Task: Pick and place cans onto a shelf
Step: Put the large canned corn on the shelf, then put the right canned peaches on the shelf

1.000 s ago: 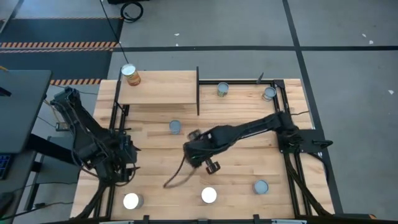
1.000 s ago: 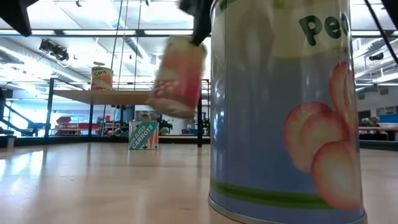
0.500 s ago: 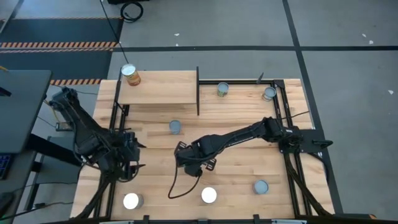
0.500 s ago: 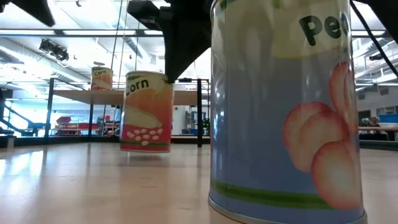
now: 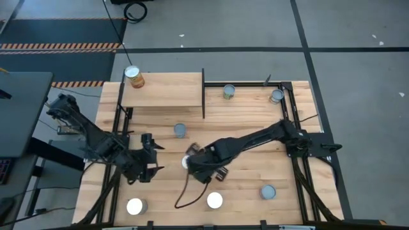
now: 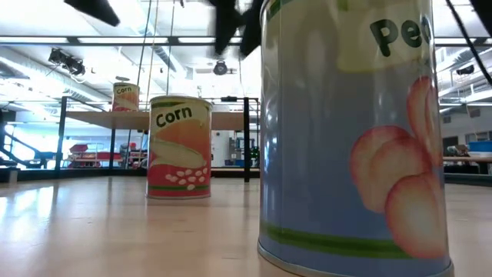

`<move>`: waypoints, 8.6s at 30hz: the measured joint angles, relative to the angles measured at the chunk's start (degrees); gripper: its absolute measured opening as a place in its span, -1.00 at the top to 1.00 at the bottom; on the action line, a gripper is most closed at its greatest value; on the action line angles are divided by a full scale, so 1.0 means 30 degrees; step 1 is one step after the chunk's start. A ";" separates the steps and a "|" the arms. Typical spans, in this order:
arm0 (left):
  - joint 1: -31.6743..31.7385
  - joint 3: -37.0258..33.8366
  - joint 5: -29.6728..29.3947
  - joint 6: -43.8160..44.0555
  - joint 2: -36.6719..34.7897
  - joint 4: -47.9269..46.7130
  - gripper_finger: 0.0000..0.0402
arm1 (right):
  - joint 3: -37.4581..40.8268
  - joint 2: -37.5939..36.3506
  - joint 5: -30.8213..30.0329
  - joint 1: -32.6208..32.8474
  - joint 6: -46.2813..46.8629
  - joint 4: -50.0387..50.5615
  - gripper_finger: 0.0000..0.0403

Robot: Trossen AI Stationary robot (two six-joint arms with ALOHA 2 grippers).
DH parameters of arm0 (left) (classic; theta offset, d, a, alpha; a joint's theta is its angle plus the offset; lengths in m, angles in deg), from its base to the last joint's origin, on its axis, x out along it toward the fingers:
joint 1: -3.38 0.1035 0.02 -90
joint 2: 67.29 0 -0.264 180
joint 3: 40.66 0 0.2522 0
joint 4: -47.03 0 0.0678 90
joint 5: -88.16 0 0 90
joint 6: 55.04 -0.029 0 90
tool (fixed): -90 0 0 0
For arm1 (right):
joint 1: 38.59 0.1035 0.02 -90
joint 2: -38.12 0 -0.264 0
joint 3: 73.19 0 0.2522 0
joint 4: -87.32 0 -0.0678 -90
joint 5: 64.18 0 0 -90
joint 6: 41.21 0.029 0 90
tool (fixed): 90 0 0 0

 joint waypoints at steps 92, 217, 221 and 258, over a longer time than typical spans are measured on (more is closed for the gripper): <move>2.0001 0.4070 -0.1211 0.0516 -0.3288 -1.0569 -0.54 | 1.7165 -1.1226 -0.4583 0.2942 1.8520 -0.7404 -0.26; 1.6707 -0.4226 1.4146 -0.1217 -1.1917 0.3903 -0.78 | 1.7172 -1.2334 -0.0309 -0.2943 1.1062 -2.1623 0.00; 1.4611 -0.4962 1.4008 -0.2671 -1.1949 0.5353 -0.78 | 1.7270 -1.2341 0.0006 -0.3372 1.1023 -2.3293 0.08; 0.9772 -0.4962 1.2347 -0.1991 -1.2132 -0.2257 -0.78 | 1.4090 -1.3182 -0.3042 -0.3695 1.4193 -1.4700 0.39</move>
